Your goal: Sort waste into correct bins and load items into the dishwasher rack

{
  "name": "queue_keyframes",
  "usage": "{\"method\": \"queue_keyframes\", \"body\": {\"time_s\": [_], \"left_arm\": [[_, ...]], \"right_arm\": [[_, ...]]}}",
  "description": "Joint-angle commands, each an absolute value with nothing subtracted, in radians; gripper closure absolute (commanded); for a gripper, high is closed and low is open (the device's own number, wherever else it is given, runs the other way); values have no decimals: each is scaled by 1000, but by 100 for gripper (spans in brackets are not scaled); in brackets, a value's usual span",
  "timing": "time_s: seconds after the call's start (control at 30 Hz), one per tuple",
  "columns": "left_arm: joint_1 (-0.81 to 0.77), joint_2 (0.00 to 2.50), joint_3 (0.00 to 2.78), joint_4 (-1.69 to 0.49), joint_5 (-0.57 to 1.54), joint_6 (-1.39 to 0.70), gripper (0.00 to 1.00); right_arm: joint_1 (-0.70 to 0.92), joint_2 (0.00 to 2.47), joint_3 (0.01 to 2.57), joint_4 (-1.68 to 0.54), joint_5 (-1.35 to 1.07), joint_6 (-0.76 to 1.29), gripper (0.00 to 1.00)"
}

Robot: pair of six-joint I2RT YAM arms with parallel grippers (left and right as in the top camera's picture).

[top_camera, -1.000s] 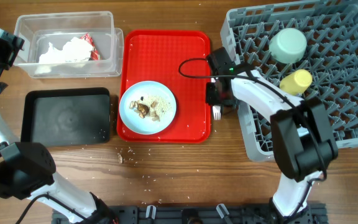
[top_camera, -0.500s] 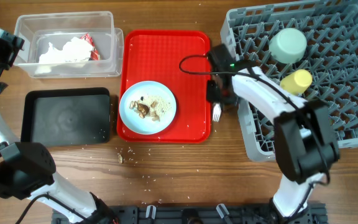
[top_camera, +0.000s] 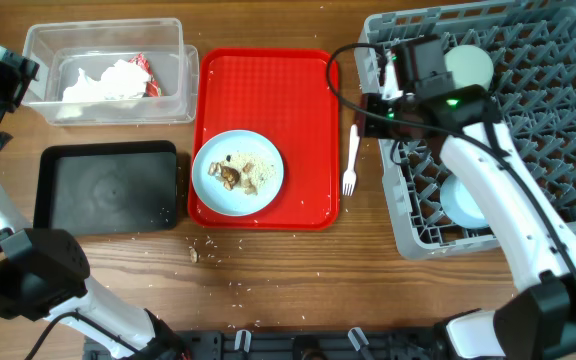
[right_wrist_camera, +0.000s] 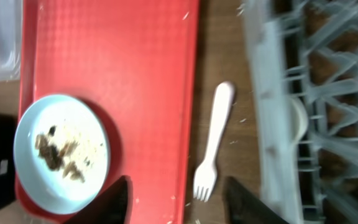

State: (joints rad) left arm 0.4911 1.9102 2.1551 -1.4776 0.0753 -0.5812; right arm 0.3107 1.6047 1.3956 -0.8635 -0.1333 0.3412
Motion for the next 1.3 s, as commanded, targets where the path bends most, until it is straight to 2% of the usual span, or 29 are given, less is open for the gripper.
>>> {"method": "queue_keyframes", "body": {"time_s": [0.0, 0.2, 0.47, 0.7, 0.93, 1.0, 1.03, 1.13, 1.27], "left_arm": [[491, 1908, 2159, -1478, 65, -583, 0], [491, 1908, 2159, -1478, 65, -583, 0], [491, 1908, 2159, -1478, 65, -583, 0], [491, 1908, 2159, -1478, 65, -583, 0], [491, 1908, 2159, -1478, 65, -583, 0], [491, 1908, 2159, -1478, 65, -583, 0], [491, 1908, 2159, -1478, 65, -583, 0], [491, 1908, 2159, -1478, 65, -583, 0], [491, 1908, 2159, -1478, 65, -583, 0]], "right_arm": [[361, 1677, 1378, -871, -181, 352, 38], [376, 1826, 1378, -891, -102, 473, 37], [376, 1928, 1345, -881, 16, 527, 37], [376, 1987, 1312, -843, -1, 604, 44], [377, 2039, 1268, -786, -35, 607, 62], [377, 2039, 1254, -786, -35, 610, 74], [378, 2038, 1254, -794, -43, 609, 83], [380, 2036, 1264, -795, -70, 603, 95], [379, 2001, 1333, -849, -69, 593, 96]]}}
